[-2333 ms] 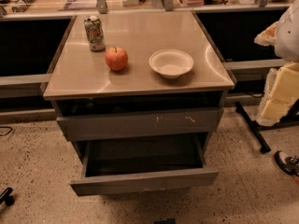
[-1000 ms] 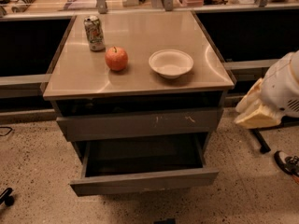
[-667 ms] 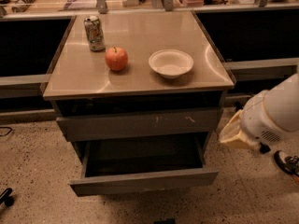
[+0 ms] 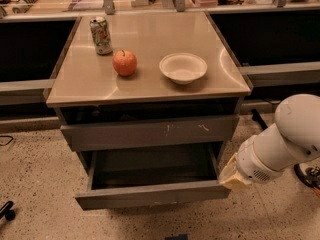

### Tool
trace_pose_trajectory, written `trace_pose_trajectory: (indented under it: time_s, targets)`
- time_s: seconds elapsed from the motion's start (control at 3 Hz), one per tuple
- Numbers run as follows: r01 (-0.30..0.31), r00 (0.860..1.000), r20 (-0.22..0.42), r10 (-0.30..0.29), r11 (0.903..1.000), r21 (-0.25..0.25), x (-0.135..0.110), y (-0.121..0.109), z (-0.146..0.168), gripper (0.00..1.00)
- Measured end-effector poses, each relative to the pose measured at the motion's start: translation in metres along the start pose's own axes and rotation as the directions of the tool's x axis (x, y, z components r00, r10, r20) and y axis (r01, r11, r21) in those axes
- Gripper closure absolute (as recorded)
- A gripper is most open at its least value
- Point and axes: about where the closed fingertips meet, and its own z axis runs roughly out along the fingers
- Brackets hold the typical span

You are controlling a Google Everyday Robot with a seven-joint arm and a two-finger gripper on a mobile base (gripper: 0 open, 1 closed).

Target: Close middle drawer

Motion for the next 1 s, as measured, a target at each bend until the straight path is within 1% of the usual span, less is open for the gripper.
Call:
trace_pose_trajectory:
  time_s: [0.33,0.67,1.0]
  targets:
    - [0.000,1.000,0.000,0.000,1.0000,0.000,0.000,0.000,0.000,1.00]
    - [0.032,0.999,0.034,-0.031,0.9994,-0.013,0.011,0.003,0.025,1.00]
    - [0.088,0.991,0.104,-0.084,0.9951,-0.044,0.022,0.005,0.071,1.00]
